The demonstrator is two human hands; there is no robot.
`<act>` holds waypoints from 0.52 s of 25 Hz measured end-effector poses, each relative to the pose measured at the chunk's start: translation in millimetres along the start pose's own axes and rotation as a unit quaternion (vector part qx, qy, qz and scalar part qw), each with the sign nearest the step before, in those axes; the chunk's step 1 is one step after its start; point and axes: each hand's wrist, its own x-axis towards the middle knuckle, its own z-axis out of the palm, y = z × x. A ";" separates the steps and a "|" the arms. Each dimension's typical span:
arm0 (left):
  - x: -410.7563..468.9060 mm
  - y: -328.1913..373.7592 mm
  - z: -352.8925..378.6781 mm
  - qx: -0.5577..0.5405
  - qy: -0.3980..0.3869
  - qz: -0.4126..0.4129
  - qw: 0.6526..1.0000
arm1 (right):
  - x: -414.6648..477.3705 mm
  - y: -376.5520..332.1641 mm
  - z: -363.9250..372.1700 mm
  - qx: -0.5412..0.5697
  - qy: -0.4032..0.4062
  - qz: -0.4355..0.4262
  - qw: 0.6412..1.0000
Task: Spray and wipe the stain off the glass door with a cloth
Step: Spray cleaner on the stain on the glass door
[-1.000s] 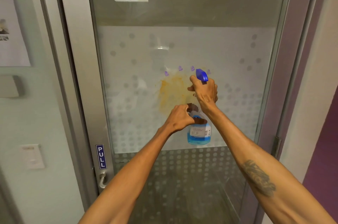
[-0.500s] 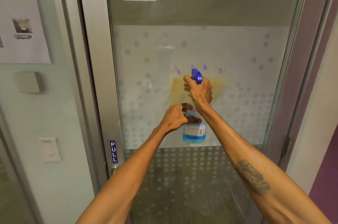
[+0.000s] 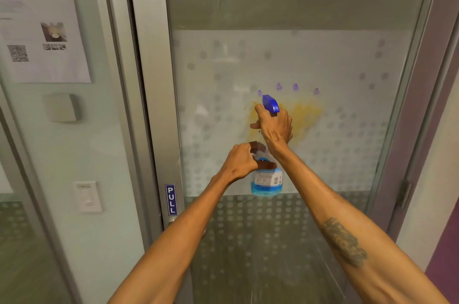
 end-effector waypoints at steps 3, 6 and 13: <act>-5.6 -11.8 -2.4 0.008 -0.009 -0.006 1.000 | -10.6 4.1 2.1 0.022 -0.029 0.017 0.999; -15.9 -20.9 0.1 0.013 -0.025 -0.011 1.000 | -22.1 10.2 -0.2 0.009 -0.050 0.027 0.998; -61.3 -5.4 0.2 0.025 -0.024 -0.035 0.999 | -59.9 5.9 -26.0 -0.091 -0.103 0.031 0.990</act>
